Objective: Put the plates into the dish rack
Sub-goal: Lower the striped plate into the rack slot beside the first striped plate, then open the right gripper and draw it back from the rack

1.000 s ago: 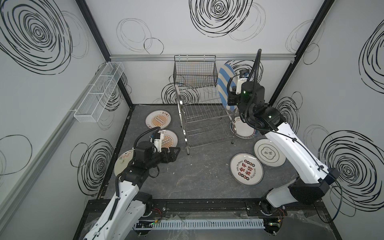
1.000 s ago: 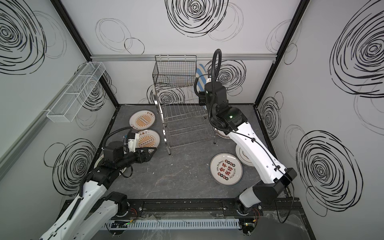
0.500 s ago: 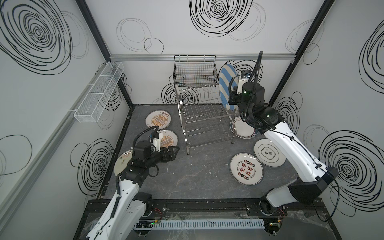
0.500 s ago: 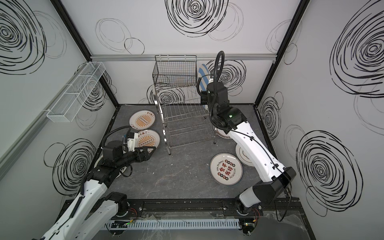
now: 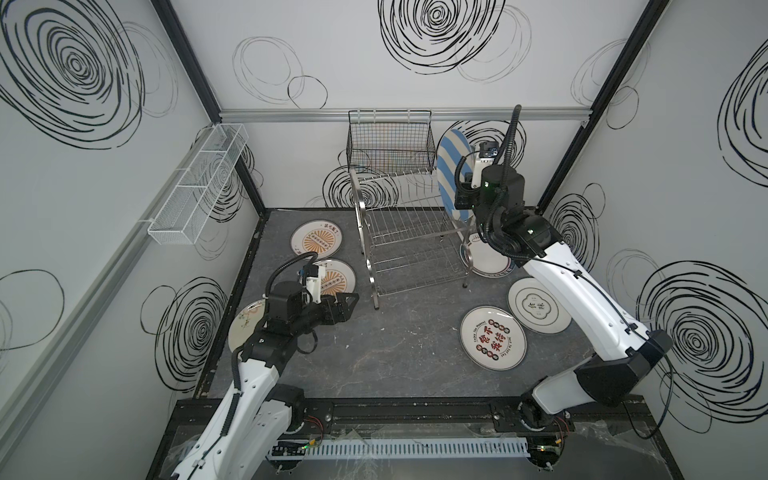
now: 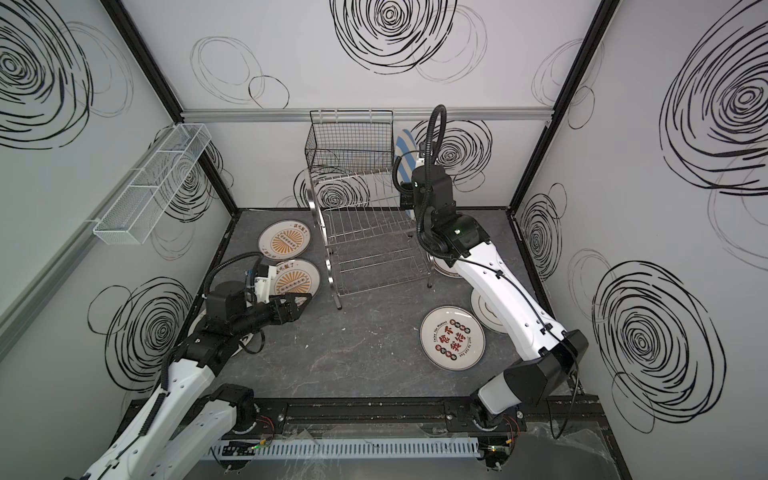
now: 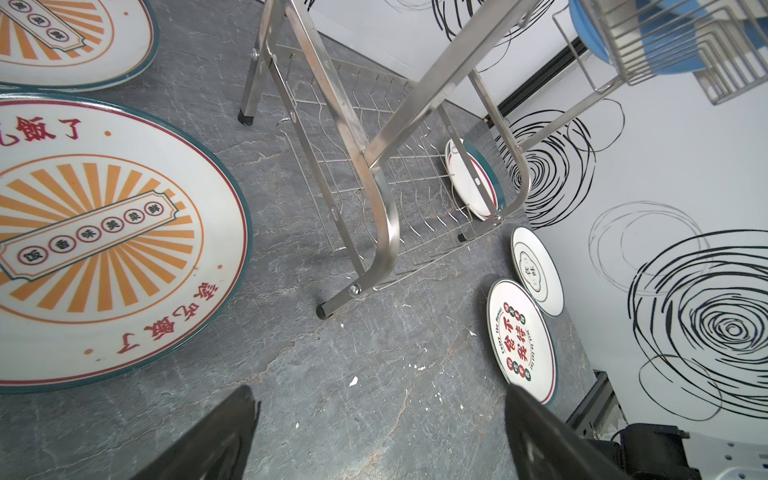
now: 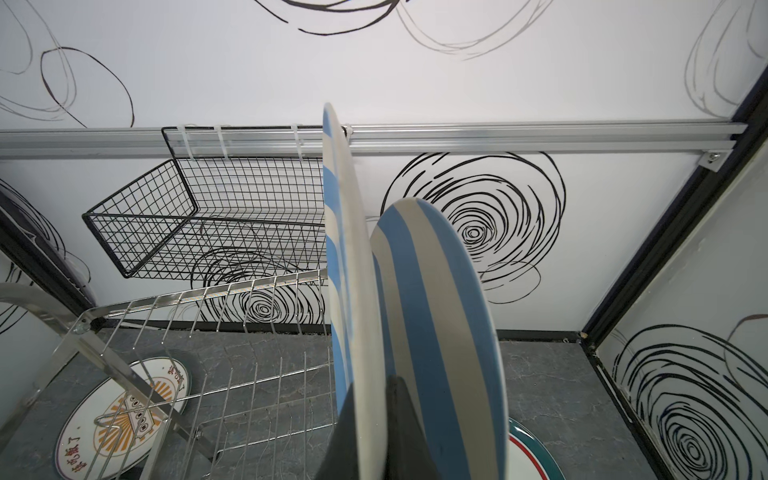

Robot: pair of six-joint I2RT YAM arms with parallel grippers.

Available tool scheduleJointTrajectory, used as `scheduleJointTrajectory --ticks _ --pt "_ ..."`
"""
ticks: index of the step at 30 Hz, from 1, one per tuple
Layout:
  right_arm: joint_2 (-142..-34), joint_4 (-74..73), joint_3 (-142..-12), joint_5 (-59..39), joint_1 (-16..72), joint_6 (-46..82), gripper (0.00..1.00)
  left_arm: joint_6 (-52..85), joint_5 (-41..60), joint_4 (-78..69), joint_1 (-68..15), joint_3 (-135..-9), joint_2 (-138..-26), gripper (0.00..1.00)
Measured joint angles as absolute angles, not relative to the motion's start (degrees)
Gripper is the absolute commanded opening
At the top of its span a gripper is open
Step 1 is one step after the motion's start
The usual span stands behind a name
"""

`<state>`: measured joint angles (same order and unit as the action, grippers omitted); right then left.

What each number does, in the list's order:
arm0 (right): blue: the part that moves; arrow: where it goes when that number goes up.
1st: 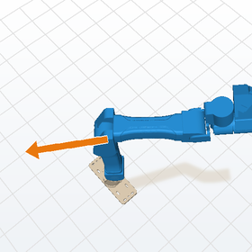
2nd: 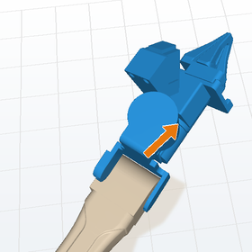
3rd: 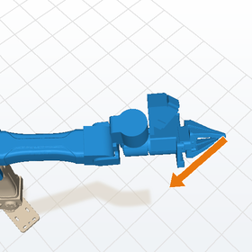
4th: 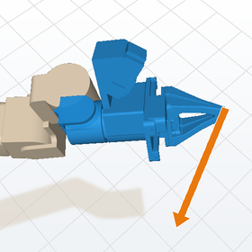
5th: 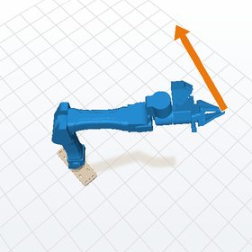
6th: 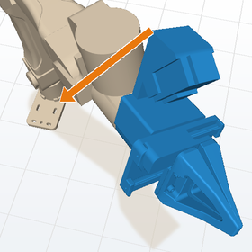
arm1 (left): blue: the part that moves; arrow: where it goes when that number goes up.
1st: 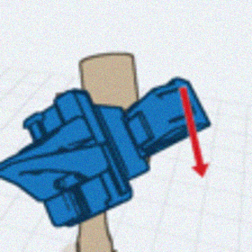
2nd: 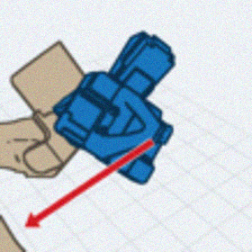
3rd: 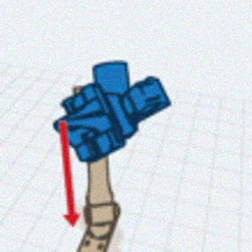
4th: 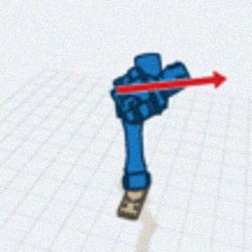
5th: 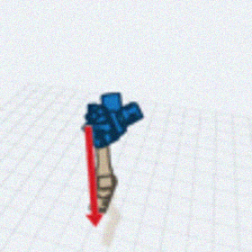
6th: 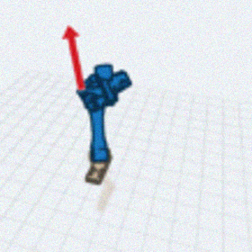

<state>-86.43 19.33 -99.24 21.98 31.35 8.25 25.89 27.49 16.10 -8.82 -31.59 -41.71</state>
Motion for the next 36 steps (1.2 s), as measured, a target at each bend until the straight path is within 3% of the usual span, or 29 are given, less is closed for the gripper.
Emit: scheduleJointTrajectory --ticks 24,29,36 --pt "-87.13 17.63 -94.76 19.90 29.98 10.50 0.00 25.89 28.03 16.10 -8.82 -31.59 -42.06 0.96" --pt "-87.26 17.45 -94.76 19.62 29.98 10.52 0.14 25.89 28.05 16.12 -8.75 -31.59 -42.09 0.96" --pt "-87.64 17.45 -95.07 19.22 29.98 10.63 0.24 25.89 28.08 16.10 -8.54 -31.59 -42.13 0.96"
